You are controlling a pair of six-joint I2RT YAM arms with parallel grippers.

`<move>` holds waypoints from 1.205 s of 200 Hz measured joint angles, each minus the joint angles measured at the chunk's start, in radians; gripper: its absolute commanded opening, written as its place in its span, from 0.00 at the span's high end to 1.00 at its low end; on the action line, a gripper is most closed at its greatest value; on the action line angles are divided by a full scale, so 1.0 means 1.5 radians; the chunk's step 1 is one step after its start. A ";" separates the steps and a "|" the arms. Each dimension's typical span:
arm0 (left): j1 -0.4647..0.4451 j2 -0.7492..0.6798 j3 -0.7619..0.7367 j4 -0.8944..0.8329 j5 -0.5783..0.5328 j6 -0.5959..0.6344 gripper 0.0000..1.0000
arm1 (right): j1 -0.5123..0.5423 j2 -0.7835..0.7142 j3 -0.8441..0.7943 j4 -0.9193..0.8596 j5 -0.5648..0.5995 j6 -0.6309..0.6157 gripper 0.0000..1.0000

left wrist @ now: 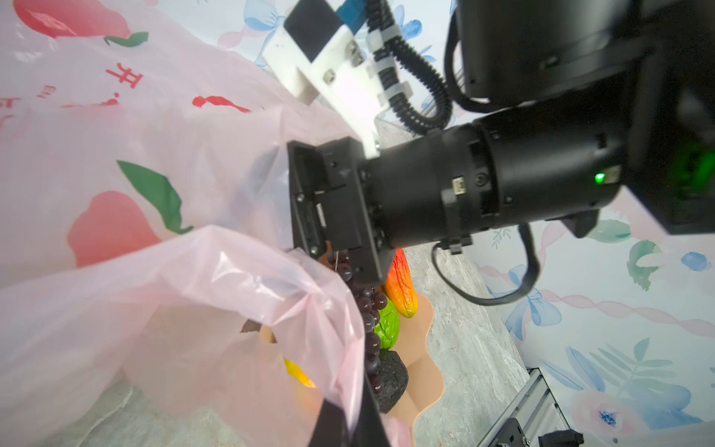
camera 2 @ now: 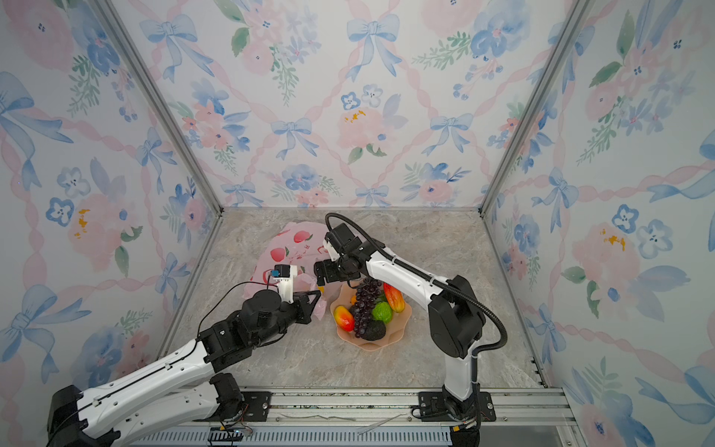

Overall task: Place the fruits into the plastic bag
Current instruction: 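Withdraw the right gripper from the bag back over the fruit bowl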

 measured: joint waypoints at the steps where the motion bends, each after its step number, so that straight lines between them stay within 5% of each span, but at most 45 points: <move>1: 0.000 0.000 0.000 0.000 0.000 0.000 1.00 | 0.000 -0.002 0.000 -0.003 0.000 -0.001 0.05; 131: 0.014 -0.017 -0.021 0.000 0.002 -0.003 1.00 | -0.010 -0.300 -0.088 -0.151 0.054 -0.037 0.05; 241: 0.021 -0.032 -0.025 0.000 0.003 -0.005 1.00 | -0.195 -0.430 -0.293 -0.216 0.064 -0.070 0.04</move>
